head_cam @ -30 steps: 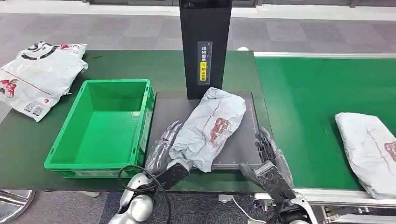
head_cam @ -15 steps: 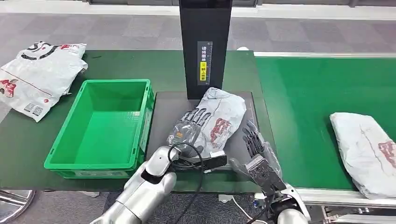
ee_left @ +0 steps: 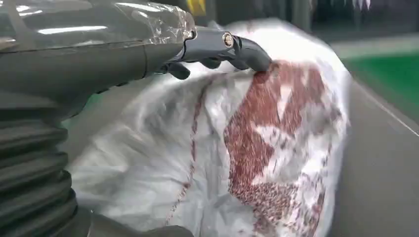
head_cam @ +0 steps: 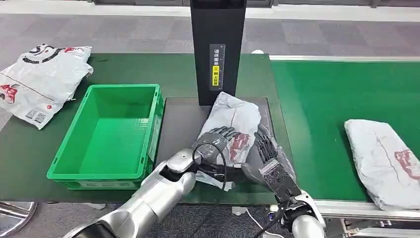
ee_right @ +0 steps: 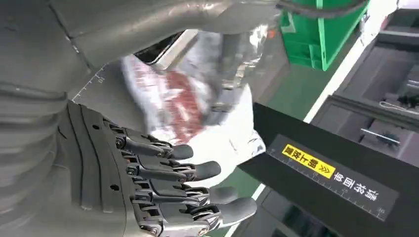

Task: Moved the parcel from conveyor to table for the left to box.

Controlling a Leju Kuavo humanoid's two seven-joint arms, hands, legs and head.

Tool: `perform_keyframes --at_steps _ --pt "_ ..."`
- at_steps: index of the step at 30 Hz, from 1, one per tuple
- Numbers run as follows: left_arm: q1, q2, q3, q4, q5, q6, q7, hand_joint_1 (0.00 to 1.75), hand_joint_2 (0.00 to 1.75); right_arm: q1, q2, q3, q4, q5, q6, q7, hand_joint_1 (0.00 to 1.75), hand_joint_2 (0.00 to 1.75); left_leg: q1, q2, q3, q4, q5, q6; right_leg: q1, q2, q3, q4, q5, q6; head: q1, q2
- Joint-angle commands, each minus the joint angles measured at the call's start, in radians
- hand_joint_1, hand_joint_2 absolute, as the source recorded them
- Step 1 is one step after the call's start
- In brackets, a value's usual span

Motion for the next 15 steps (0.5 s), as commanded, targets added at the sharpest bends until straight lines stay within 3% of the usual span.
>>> perform_keyframes --at_steps 1,4,15 --pt "-0.112 0.009 -0.328 0.249 0.232 -0.142 0.013 1.75 1.75 -0.048 -0.01 0.002 0.08 -0.021 -0.011 0.001 0.0 1.75 0.001 -0.002 0.001 -0.001 0.0 -0.001 0.001 0.002 0.002 -0.002 0.001 -0.001 0.0 0.0" --pt "-0.126 0.009 -0.391 0.257 0.308 -0.169 0.025 1.75 1.75 -0.046 -0.011 -0.008 0.064 -0.029 -0.018 0.006 0.0 1.75 0.001 -0.002 0.002 -0.001 0.0 -0.001 0.0 0.004 0.002 -0.002 0.001 -0.001 0.0 0.0" --pt "-0.138 0.009 -0.43 0.248 0.361 -0.178 0.029 1.75 1.75 -0.007 -0.016 -0.017 -0.003 -0.034 -0.02 0.01 0.0 1.75 0.002 -0.002 0.004 -0.003 0.001 -0.001 0.001 0.006 0.004 -0.004 0.002 -0.001 0.0 0.0"
